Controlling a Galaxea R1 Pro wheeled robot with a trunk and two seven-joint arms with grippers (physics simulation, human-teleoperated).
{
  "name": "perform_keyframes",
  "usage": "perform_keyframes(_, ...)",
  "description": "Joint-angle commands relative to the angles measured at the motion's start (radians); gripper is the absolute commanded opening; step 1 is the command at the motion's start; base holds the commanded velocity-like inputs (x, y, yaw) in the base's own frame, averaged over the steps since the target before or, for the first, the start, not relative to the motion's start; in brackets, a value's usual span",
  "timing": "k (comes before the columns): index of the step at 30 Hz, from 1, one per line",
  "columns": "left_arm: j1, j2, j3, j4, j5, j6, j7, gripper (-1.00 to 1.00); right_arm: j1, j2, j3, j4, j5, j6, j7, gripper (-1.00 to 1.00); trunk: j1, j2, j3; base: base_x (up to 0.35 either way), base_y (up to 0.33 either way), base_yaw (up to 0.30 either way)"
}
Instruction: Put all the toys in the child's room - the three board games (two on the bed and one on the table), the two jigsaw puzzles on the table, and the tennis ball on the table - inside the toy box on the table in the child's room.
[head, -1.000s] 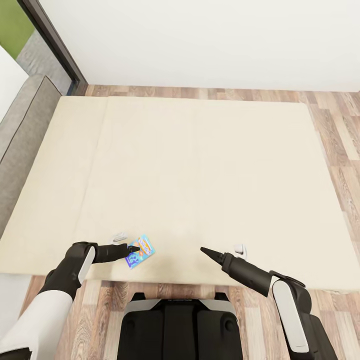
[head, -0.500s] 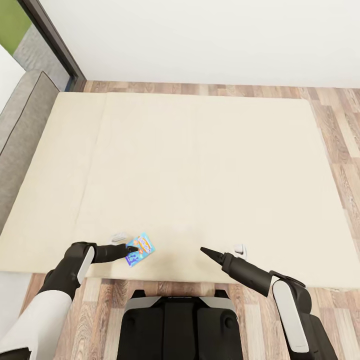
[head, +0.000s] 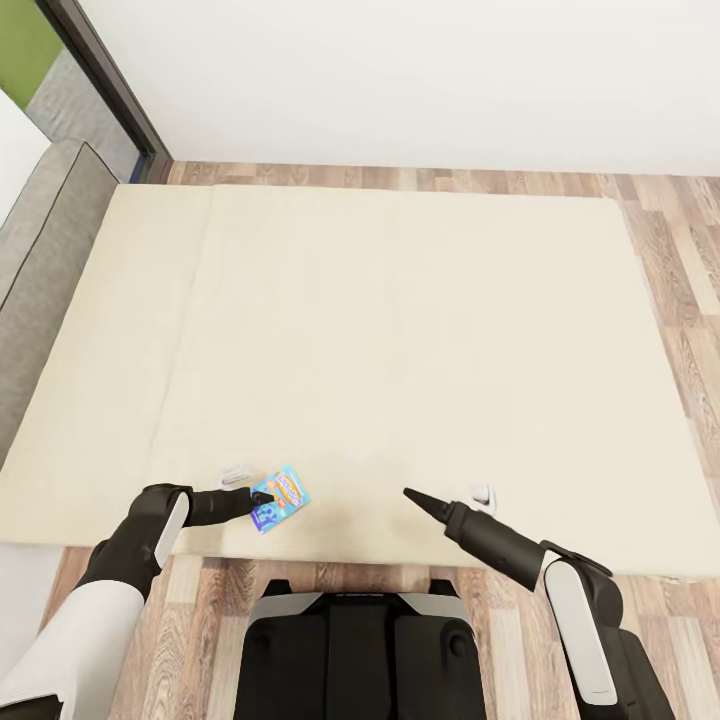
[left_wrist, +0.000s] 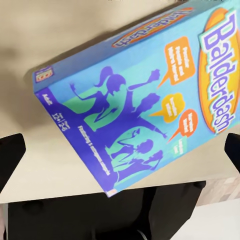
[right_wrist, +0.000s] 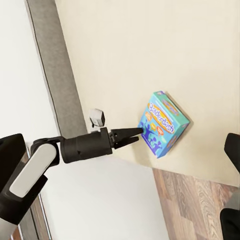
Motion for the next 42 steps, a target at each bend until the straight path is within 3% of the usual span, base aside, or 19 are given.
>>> perform_keyframes(1,0.0,0.0,0.002,-0.001,0.007,0.008,0.0,1.0,-0.001,0.001,-0.002,0.0,0.003,0.003,0.004,1.0,0.001,-0.002,-0.001,0.0,0.0,0.0)
perform_keyframes(8,-0.001,0.0,0.002,-0.001,0.008,0.007,0.0,1.0,-0.001,0.002,0.0,0.0,0.003,0.0,0.004,1.0,0.001,-0.002,-0.001,0.0,0.0,0.0)
perform_keyframes(11,-0.001,0.001,0.002,-0.001,0.009,0.006,0.0,1.0,-0.001,0.006,0.021,-0.002,0.003,0.002,0.002,1.0,0.001,-0.002,-0.001,0.0,0.0,0.0)
perform_keyframes(16,-0.029,-0.028,-0.026,-0.029,-0.004,-0.021,-0.017,1.0,-0.001,0.001,0.013,0.012,0.016,-0.026,0.004,1.0,0.001,-0.002,-0.001,0.0,0.0,0.0)
perform_keyframes(19,-0.035,-0.04,-0.012,-0.039,0.006,-0.037,-0.017,1.0,-0.001,0.005,0.022,0.012,0.013,-0.03,-0.004,1.0,0.001,-0.002,-0.001,0.0,0.0,0.0)
perform_keyframes(42,-0.02,-0.038,-0.003,-0.046,0.009,-0.038,-0.018,1.0,-0.001,-0.002,0.029,0.021,0.01,-0.058,-0.009,1.0,0.001,-0.002,-0.001,0.0,0.0,0.0)
